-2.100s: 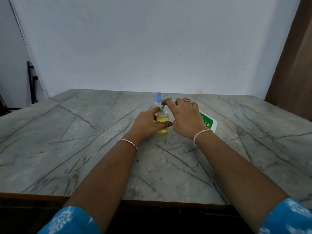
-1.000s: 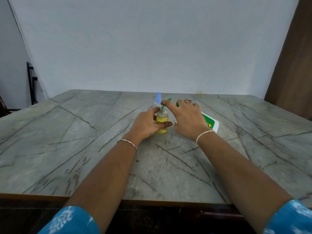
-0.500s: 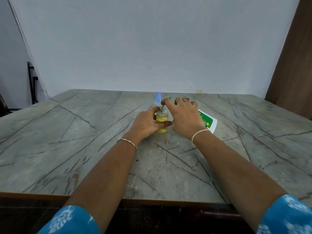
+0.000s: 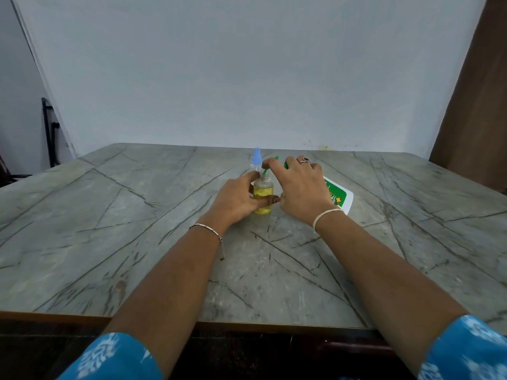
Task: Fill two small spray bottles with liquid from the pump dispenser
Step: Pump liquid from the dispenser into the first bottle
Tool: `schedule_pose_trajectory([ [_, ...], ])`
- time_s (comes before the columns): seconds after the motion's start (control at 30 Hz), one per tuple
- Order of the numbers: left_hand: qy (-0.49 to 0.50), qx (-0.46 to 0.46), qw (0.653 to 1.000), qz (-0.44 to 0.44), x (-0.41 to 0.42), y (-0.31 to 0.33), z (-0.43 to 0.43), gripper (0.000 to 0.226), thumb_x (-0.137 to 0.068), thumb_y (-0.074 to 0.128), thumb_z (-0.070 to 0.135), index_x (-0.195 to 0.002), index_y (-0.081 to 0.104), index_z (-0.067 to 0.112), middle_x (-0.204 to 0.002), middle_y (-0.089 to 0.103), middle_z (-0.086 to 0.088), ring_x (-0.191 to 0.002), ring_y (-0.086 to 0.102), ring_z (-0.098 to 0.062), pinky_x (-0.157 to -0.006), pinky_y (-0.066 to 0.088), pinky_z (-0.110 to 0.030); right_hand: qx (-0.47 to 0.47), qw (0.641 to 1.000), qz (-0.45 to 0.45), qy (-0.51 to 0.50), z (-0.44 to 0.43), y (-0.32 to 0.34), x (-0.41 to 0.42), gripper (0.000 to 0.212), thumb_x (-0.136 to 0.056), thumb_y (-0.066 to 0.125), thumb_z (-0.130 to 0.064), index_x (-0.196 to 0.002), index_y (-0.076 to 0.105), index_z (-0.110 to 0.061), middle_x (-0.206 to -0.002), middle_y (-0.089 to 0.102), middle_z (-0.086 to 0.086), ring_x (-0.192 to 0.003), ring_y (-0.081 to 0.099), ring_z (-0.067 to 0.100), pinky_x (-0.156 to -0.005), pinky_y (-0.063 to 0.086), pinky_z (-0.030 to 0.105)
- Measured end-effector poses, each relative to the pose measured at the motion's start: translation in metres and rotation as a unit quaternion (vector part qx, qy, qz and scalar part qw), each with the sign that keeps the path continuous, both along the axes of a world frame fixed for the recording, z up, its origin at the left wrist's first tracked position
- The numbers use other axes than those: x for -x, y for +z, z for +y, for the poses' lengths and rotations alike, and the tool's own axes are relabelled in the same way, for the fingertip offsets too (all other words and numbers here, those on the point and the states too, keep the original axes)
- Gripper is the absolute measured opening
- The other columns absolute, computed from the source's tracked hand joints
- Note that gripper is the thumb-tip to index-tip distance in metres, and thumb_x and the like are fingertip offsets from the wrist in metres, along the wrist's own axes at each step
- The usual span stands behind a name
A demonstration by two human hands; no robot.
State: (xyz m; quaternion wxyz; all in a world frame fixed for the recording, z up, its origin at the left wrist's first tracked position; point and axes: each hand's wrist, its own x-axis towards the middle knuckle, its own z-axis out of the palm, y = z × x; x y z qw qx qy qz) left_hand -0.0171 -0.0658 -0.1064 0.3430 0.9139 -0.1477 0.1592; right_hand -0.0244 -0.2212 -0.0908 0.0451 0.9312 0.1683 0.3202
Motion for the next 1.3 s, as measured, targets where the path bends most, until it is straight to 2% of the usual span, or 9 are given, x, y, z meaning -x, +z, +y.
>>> schedule_pose_trajectory([
  [0.13, -0.002, 0.008, 1.000, 0.004, 0.000, 0.000, 0.001, 0.062, -0.073, 0.074, 0.053, -0.125, 0.055, 0.024, -0.115, 0.067, -0.001, -0.100, 0.063, -0.019, -0.090, 0.052, -0.038, -0.002, 1.000, -0.002, -0.001, 0.005, 0.001, -0.001, 0.070, -0.076, 0.069, -0.021, -0.132, 0.028, -0.031, -0.115, 0.055, 0.011, -0.110, 0.052, 0.033, -0.093, 0.042, 0.047],
  [0.33, 0.002, -0.001, 1.000, 0.003, -0.001, -0.001, 0.001, 0.061, -0.073, 0.071, 0.056, -0.122, 0.054, 0.023, -0.114, 0.066, 0.000, -0.099, 0.061, -0.016, -0.083, 0.046, -0.025, 0.004, 1.000, -0.004, 0.008, -0.003, -0.001, -0.003, 0.078, -0.076, 0.068, -0.022, -0.137, 0.020, -0.037, -0.113, 0.055, 0.009, -0.109, 0.051, 0.031, -0.091, 0.043, 0.046],
  [0.53, 0.007, -0.007, 1.000, 0.004, -0.001, 0.000, 0.000, 0.067, -0.075, 0.070, 0.056, -0.128, 0.051, 0.021, -0.120, 0.064, -0.002, -0.105, 0.059, -0.018, -0.084, 0.042, -0.024, -0.002, 1.000, 0.022, 0.022, -0.009, 0.001, -0.002, 0.083, -0.078, 0.065, -0.021, -0.143, 0.015, -0.040, -0.110, 0.055, 0.009, -0.108, 0.052, 0.030, -0.088, 0.045, 0.044],
  [0.73, 0.001, 0.006, 1.000, 0.008, 0.000, 0.000, -0.001, 0.062, -0.073, 0.072, 0.055, -0.123, 0.053, 0.023, -0.113, 0.066, -0.001, -0.098, 0.062, -0.019, -0.089, 0.052, -0.035, -0.014, 0.999, 0.023, 0.022, -0.007, 0.002, -0.002, 0.076, -0.077, 0.067, -0.022, -0.138, 0.024, -0.036, -0.109, 0.056, 0.009, -0.108, 0.052, 0.031, -0.088, 0.045, 0.045],
  [0.9, -0.001, 0.009, 1.000, 0.005, 0.000, -0.001, -0.002, 0.064, -0.072, 0.072, 0.056, -0.123, 0.054, 0.023, -0.112, 0.067, -0.003, -0.094, 0.065, -0.021, -0.084, 0.056, -0.042, -0.014, 1.000, 0.009, 0.012, 0.000, 0.001, -0.003, 0.073, -0.074, 0.071, -0.020, -0.134, 0.030, -0.032, -0.113, 0.056, 0.009, -0.110, 0.052, 0.032, -0.091, 0.043, 0.046],
  [1.03, -0.002, 0.008, 1.000, -0.001, 0.001, 0.000, -0.001, 0.062, -0.074, 0.073, 0.054, -0.124, 0.053, 0.022, -0.114, 0.067, -0.002, -0.096, 0.064, -0.020, -0.086, 0.055, -0.039, -0.014, 1.000, 0.004, 0.012, 0.000, 0.000, -0.003, 0.073, -0.074, 0.070, -0.019, -0.134, 0.030, -0.032, -0.114, 0.056, 0.010, -0.109, 0.052, 0.032, -0.092, 0.043, 0.046],
  [1.17, 0.001, -0.002, 1.000, -0.009, 0.001, 0.000, -0.001, 0.063, -0.075, 0.072, 0.053, -0.125, 0.052, 0.021, -0.117, 0.065, -0.002, -0.099, 0.062, -0.018, -0.085, 0.048, -0.027, -0.005, 1.000, 0.005, 0.016, -0.005, 0.000, -0.002, 0.079, -0.076, 0.068, -0.020, -0.138, 0.023, -0.036, -0.112, 0.055, 0.009, -0.109, 0.052, 0.031, -0.091, 0.044, 0.046],
  [1.3, 0.007, -0.005, 1.000, -0.001, -0.001, 0.000, -0.002, 0.065, -0.074, 0.072, 0.055, -0.126, 0.052, 0.021, -0.118, 0.065, -0.002, -0.099, 0.060, -0.016, -0.082, 0.043, -0.024, 0.005, 1.000, 0.006, 0.015, -0.009, -0.001, -0.002, 0.083, -0.078, 0.067, -0.020, -0.142, 0.017, -0.038, -0.113, 0.055, 0.009, -0.111, 0.052, 0.031, -0.091, 0.043, 0.044],
])
